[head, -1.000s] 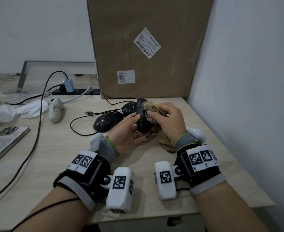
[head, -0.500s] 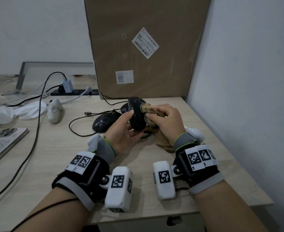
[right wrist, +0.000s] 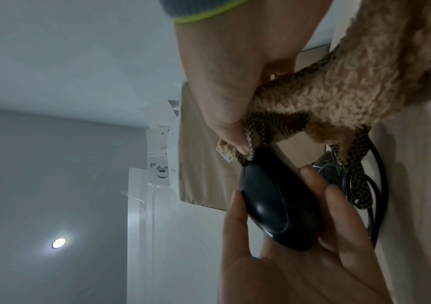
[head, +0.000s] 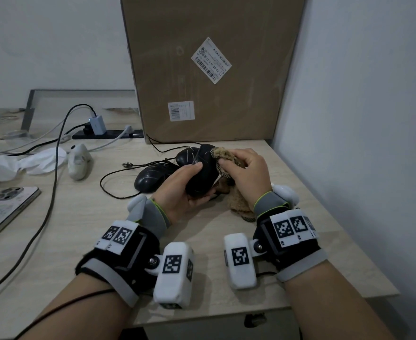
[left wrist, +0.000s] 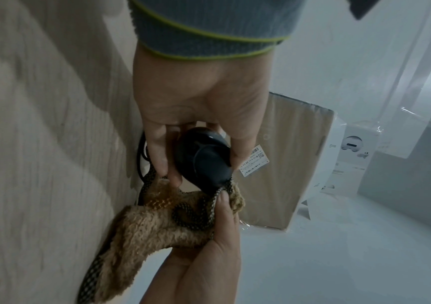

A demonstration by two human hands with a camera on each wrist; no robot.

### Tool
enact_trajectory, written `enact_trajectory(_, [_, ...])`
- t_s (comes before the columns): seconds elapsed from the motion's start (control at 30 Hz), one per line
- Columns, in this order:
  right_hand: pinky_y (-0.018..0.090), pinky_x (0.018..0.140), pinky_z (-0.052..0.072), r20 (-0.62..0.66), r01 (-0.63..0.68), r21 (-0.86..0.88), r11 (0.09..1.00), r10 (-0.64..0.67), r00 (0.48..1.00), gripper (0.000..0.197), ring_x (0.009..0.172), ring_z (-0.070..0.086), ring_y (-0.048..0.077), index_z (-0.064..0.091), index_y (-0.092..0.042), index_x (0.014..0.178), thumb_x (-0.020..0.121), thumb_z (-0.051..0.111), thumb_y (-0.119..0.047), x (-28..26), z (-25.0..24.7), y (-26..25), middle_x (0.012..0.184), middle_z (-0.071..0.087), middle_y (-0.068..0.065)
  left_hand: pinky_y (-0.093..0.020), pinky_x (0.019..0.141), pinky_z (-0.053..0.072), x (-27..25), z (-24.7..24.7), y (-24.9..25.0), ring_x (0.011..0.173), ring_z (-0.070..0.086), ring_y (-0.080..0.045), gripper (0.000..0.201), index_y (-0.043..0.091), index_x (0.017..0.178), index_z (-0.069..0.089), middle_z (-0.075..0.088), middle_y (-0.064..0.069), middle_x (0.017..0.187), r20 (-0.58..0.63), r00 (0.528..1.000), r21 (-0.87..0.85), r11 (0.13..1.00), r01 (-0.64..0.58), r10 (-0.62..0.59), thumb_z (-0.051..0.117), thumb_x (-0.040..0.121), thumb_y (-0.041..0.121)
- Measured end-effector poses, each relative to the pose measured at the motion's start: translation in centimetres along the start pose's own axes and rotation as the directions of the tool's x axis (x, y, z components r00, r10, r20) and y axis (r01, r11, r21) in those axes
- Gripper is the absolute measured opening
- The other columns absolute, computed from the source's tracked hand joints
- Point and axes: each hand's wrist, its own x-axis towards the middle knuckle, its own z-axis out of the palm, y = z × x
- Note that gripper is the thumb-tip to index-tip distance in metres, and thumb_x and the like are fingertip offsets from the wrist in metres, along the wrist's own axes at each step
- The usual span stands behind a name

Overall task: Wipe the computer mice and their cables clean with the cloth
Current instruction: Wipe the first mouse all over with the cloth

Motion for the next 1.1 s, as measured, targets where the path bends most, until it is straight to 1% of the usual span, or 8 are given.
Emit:
enact_trajectory(0.17, [0.017,0.082,0.041,-0.12,-0.07,-0.064,0.996,0.062,0.991,0.029,0.092,0.055,0.009,0.069,-0.015,0.11,0.082,0.068,-0.023,0.3,-0.5,0.5,0.102,0.059,-0.002,-0.028,0.064,0.058,-0.1,0.2,-0.3,0.077,0.069,-0.021,0.029,0.015,0.114,0.059,0.066,-0.008,0.103,0.006,1.0,0.077,0.997,-0.013,0.013,0.053,0.093,0.034])
enact_trajectory(0.23, [0.012,0.079,0.042,-0.118,-0.043,-0.04,0.998,0.038,0.992,0.027,0.085,0.056,0.005,0.07,-0.015,0.106,0.081,0.071,-0.023,0.3,-0.4,0.2,0.098,0.059,-0.003,-0.027,0.064,0.058,0.0,0.2,-0.3,0.075,0.07,-0.02,0.031,0.015,0.115,0.06,0.066,-0.009,0.105,-0.015,0.999,0.089,0.996,-0.029,0.031,0.053,0.092,0.035])
enact_trajectory(0.37, [0.001,0.069,0.038,-0.021,0.054,-0.019,0.998,-0.054,0.998,0.02,0.077,0.054,-0.003,0.073,-0.01,0.094,0.075,0.077,-0.017,-0.1,0.1,-0.4,0.089,0.057,-0.001,-0.031,0.077,0.056,0.2,-0.1,-0.3,0.078,0.069,-0.021,0.025,0.018,0.107,0.063,0.068,-0.006,0.1,-0.034,0.999,0.095,0.995,-0.037,0.041,0.055,0.092,0.036])
enact_trajectory(0.5, [0.011,0.072,0.043,-0.061,-0.02,-0.053,0.998,0.016,0.998,0.022,0.08,0.057,0.007,0.072,-0.01,0.092,0.074,0.077,-0.023,0.2,-0.2,-0.1,0.095,0.064,0.004,-0.026,0.064,0.057,0.1,-0.2,-0.4,0.071,0.069,-0.02,0.028,0.012,0.111,0.061,0.067,-0.009,0.097,0.001,1.0,0.143,0.99,-0.009,0.009,0.055,0.092,0.033])
enact_trajectory(0.7, [0.027,0.08,0.048,-0.181,-0.106,-0.069,0.992,0.092,0.979,0.028,0.09,0.061,0.017,0.072,-0.013,0.096,0.076,0.074,-0.031,0.5,-0.5,0.5,0.098,0.065,0.006,-0.027,0.067,0.058,0.0,0.0,-0.3,0.074,0.07,-0.02,0.027,0.015,0.108,0.062,0.068,-0.008,0.099,-0.001,1.0,0.143,0.99,0.006,-0.006,0.053,0.093,0.035])
enact_trajectory(0.87, [0.017,0.073,0.045,-0.046,-0.031,-0.023,0.999,0.03,0.999,0.017,0.079,0.057,0.011,0.069,-0.013,0.082,0.072,0.079,-0.023,0.0,-0.1,-0.3,0.092,0.063,0.005,-0.026,0.064,0.058,0.1,-0.2,-0.3,0.073,0.072,-0.019,0.023,0.018,0.107,0.061,0.068,-0.006,0.1,-0.009,1.0,0.12,0.993,-0.01,0.011,0.054,0.093,0.034])
enact_trajectory(1.0, [0.043,0.076,0.055,-0.088,-0.13,0.039,0.991,0.133,0.987,0.029,0.08,0.065,0.025,0.068,-0.018,0.074,0.062,0.076,-0.043,0.4,-0.2,0.4,0.083,0.069,0.007,-0.031,0.07,0.058,-0.2,-0.3,-0.5,0.076,0.069,-0.024,0.028,0.013,0.115,0.058,0.066,-0.01,0.1,0.061,0.998,0.158,0.987,-0.03,0.021,0.056,0.092,0.029])
enact_trajectory(1.1, [0.048,0.075,0.056,-0.142,-0.205,0.133,0.97,0.223,0.964,0.019,0.07,0.063,0.02,0.065,-0.019,0.068,0.068,0.078,-0.032,0.5,-0.8,0.6,0.071,0.067,0.002,-0.036,0.077,0.057,-0.3,-0.2,-0.6,0.081,0.069,-0.026,0.034,0.011,0.12,0.057,0.066,-0.011,0.104,0.077,0.997,0.146,0.989,-0.023,0.012,0.056,0.091,0.028])
